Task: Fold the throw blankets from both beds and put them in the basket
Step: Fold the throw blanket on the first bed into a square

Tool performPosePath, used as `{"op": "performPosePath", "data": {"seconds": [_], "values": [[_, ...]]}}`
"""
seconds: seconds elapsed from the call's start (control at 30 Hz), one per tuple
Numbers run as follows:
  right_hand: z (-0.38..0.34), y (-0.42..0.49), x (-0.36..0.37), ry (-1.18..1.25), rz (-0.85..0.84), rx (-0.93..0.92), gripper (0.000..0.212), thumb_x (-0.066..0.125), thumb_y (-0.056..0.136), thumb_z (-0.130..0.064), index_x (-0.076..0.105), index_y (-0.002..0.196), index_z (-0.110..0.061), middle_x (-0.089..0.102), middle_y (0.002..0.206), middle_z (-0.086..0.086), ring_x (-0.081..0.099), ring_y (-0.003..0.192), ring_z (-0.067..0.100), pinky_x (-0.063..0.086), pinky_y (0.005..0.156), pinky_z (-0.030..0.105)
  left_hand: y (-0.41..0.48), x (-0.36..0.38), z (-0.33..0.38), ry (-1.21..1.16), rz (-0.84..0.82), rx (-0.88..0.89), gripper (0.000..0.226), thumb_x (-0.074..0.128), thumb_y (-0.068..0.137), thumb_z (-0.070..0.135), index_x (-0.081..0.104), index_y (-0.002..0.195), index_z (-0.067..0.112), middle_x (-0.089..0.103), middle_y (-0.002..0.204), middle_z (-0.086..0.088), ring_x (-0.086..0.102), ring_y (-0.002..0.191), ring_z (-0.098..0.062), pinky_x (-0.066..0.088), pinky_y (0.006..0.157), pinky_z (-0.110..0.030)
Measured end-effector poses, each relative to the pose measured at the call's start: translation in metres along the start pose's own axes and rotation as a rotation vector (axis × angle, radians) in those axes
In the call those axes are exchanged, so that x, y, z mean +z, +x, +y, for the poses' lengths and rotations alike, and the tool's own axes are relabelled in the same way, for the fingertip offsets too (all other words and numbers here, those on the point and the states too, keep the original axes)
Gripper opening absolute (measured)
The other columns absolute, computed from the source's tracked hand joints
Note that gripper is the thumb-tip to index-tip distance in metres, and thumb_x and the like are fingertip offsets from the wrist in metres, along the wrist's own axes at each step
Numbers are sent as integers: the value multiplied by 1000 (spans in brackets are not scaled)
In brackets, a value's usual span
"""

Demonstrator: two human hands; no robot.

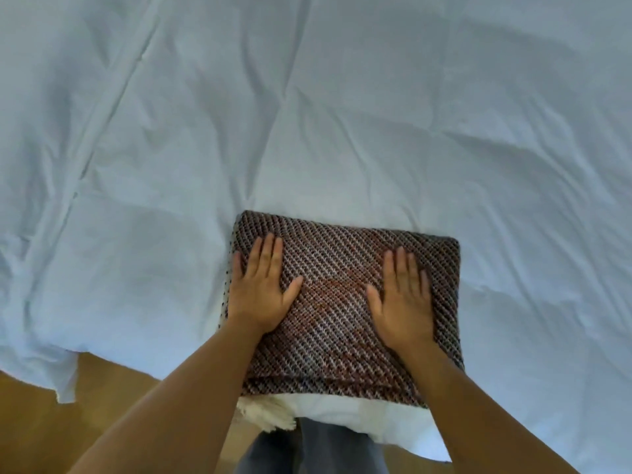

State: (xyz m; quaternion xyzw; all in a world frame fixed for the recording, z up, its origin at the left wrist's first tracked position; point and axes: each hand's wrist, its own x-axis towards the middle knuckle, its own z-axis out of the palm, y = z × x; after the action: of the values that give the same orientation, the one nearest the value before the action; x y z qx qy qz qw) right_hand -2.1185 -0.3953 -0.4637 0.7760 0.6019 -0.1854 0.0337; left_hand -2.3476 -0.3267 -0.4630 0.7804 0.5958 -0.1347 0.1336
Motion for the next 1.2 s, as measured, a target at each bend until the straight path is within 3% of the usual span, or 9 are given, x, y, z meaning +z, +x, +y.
{"op": "performPosePath", "data": {"seconds": [0.23, 0.4, 0.5, 0.67, 0.7, 0.77, 0.87, 1.0, 1.2], "values": [[-22, -18, -15, 80, 22, 392, 74, 18, 95, -51, -15, 146, -9, -15, 157, 16, -16, 145, 28, -12, 116, 43, -15, -26, -14, -21, -5, -132, 75, -1, 86, 65, -32, 135, 17, -28, 153, -5, -24, 141, -22, -16, 109, -48], [-92, -60, 5, 131, -3, -171, 60, 12, 97, -44, -16, 145, -19, -28, 147, 1, -21, 142, 23, -20, 110, 36, -87, 6, 29, -53, 13, 191, 62, -6, 90, 50, -38, 134, 20, -32, 151, -4, -38, 133, -20, -25, 106, -46], [-63, -82, 22, 25, -76, -131, 60, 12, 97, -48, -18, 144, -25, -26, 150, 1, -25, 140, 22, -21, 110, 37, -110, 30, 16, -43, -105, 38, 68, -11, 85, 57, -32, 136, 17, -31, 149, -4, -34, 133, -20, -21, 109, -42], [5, -102, 10, -158, -181, -9, 90, -37, 65, -64, -22, 144, -24, -18, 157, 6, -17, 145, 25, -12, 115, 39, -98, 21, -13, -58, -138, 18, 73, -9, 83, 62, -28, 139, 20, -27, 151, -2, -21, 142, -20, -12, 113, -43], [8, -101, 5, -147, -189, -24, 90, -31, 69, -66, -16, 147, -23, -15, 158, 7, -13, 146, 26, -9, 116, 40, -93, 14, -14, -118, -134, -8, 75, 1, 87, 63, -25, 142, 20, -24, 153, -4, -18, 143, -21, -8, 114, -43], [6, -92, -9, -43, -120, -28, 73, 11, 91, -61, 13, 150, -17, 3, 159, 12, 0, 146, 31, 2, 117, 44, -81, 1, -16, -321, -97, -110, 85, 27, 90, 63, -16, 147, 16, -14, 157, -9, -6, 145, -25, 3, 116, -45], [11, -69, -28, 242, 265, 161, 55, 61, 86, -37, 50, 126, -1, 41, 140, 25, 34, 132, 40, 27, 110, 52, -54, -20, -21, -773, -99, -378, 103, 63, 78, 56, 4, 148, 9, 16, 153, -19, 22, 139, -33, 23, 113, -48], [29, -36, -42, 736, 138, 639, 81, 69, 76, -46, 35, 137, -5, 45, 137, 20, 43, 126, 37, 36, 106, 50, -27, -30, -25, -923, -181, -556, 104, 79, 62, 54, 28, 140, 5, 42, 138, -17, 42, 126, -35, 36, 107, -48], [36, -37, -58, 1211, -122, 722, 66, 77, 73, -32, 53, 126, -3, 62, 121, 18, 62, 100, 32, 49, 91, 43, -33, -47, -30, -1269, -225, -536, 81, 85, 61, 35, 52, 128, 6, 60, 125, -12, 59, 107, -30, 46, 99, -44]]}}
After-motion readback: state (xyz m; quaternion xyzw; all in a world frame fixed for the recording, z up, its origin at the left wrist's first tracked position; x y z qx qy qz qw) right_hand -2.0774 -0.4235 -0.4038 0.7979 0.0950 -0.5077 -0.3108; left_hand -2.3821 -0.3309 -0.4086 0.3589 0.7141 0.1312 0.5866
